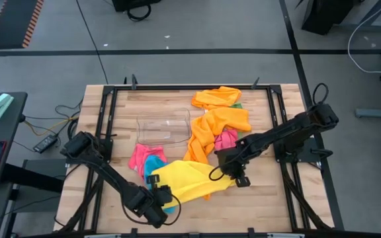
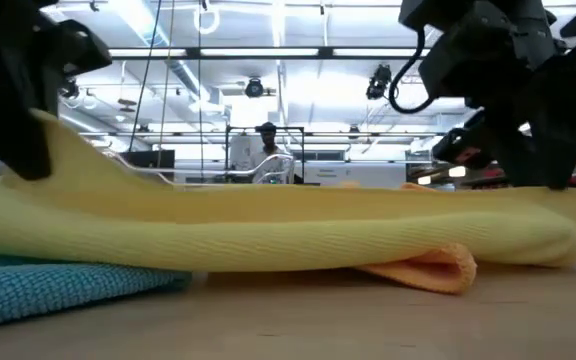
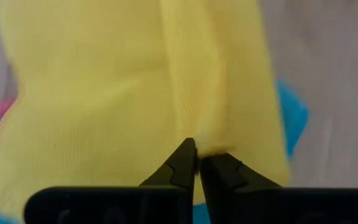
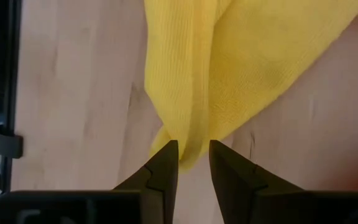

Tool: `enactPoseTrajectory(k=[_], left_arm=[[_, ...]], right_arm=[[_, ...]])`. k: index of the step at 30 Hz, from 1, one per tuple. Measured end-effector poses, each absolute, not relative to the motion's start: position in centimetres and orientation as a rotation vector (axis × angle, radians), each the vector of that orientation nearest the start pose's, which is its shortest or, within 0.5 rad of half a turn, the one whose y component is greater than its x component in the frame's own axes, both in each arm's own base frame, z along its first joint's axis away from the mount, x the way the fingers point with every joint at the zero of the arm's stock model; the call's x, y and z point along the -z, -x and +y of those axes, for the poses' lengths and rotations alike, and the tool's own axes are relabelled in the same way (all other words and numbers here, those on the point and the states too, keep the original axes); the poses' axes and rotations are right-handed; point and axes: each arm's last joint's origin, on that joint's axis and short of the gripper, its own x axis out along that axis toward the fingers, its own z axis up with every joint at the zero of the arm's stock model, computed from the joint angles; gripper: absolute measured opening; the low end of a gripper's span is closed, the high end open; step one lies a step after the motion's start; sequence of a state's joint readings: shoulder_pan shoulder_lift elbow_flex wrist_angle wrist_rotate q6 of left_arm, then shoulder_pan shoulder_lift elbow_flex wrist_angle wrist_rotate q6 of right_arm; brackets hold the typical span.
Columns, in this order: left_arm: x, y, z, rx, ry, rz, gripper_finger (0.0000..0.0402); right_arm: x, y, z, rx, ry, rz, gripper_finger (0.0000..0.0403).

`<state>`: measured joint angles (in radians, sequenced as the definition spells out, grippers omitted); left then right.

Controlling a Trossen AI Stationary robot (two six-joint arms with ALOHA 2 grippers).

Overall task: Fold microfiber towels
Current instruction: Fold the yellow microfiber cloth

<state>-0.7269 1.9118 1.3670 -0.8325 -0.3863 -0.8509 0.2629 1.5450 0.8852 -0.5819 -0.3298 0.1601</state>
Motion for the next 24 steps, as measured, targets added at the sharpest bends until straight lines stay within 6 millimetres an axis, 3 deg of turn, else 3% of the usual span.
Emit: enactPoseTrajectory(k=[10, 24], left_arm=[[-18.3, -27.6, -22.4, -0.375, 0.002, 1.180, 0.0043], [-18.4, -28.1, -21.9, -0.378, -0.088, 1.132, 0.0141]], right_arm=[[-19.5, -25.5, 7.9, -0.425, -0.176, 1.225, 0.0097], [-20.1, -25.4, 7.8, -0.399, -0.172, 1.194, 0.0096]])
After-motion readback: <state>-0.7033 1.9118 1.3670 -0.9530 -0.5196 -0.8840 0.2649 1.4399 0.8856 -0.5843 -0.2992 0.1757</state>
